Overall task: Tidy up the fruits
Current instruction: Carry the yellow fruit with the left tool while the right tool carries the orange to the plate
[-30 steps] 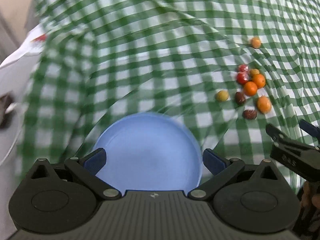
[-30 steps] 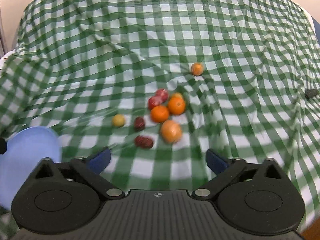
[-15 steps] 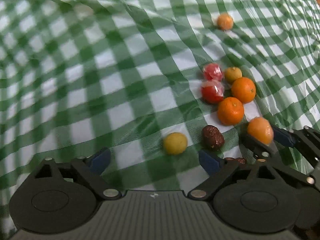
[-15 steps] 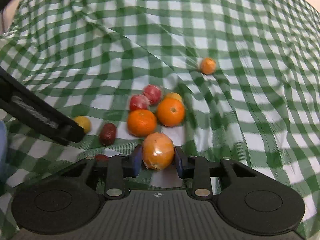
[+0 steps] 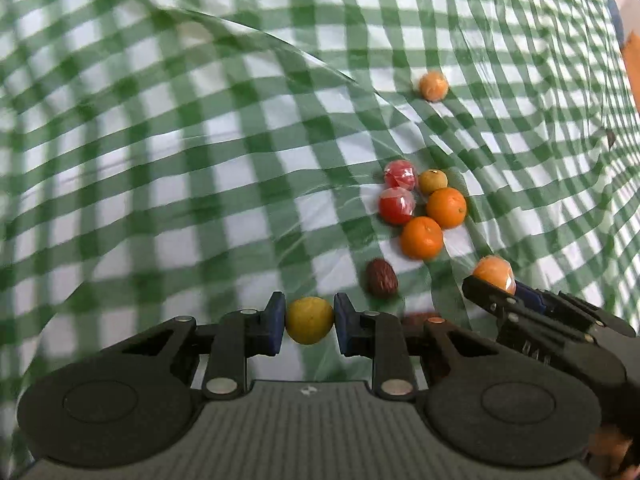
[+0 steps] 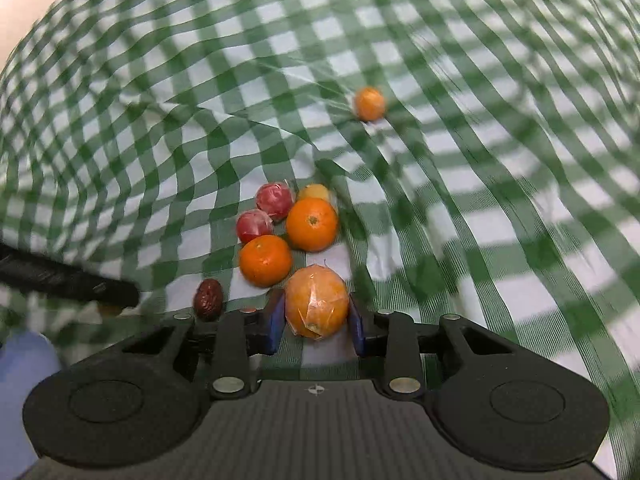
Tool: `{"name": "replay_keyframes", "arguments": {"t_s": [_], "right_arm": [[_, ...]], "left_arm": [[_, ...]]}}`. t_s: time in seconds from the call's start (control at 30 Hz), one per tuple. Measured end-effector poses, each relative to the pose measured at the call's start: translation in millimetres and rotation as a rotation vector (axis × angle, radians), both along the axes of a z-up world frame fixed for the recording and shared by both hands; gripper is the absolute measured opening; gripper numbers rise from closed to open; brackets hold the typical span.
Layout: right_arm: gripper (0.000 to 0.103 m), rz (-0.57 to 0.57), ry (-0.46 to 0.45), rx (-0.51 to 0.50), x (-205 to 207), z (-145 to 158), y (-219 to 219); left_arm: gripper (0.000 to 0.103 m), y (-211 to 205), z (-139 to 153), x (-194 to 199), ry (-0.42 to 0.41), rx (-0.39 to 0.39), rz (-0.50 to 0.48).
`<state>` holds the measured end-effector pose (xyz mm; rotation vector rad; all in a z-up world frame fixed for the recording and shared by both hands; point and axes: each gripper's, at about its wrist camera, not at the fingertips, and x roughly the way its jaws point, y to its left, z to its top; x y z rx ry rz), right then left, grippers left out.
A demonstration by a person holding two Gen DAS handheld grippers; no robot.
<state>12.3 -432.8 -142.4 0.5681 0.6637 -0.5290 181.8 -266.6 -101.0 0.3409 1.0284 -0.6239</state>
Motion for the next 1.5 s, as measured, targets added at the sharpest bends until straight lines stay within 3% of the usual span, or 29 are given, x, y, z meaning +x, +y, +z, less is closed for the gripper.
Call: {"name": "replay_keyframes", "arguments": {"t_s": [0.23, 0.53, 0.97, 1.5], "right_arm": [[0.034, 0.07, -0.016, 0.051, -32, 68, 59], [0.034, 0.258, -0.032, 0.113, -61, 121, 151], [0.034, 0.428, -0.02, 0.025, -86, 162, 249], [0.034, 0.533, 0.026, -0.058, -86, 172, 297]], "left_arm": [[0.028, 81, 53, -53, 0.026, 0.037, 0.135], [0.028, 170, 94, -123, -0.007, 0.031, 0.235], [0.028, 256, 117, -191, -0.071, -0.04, 0.321], [0.028, 281, 119, -207, -0.094, -0.076, 0.349]]}}
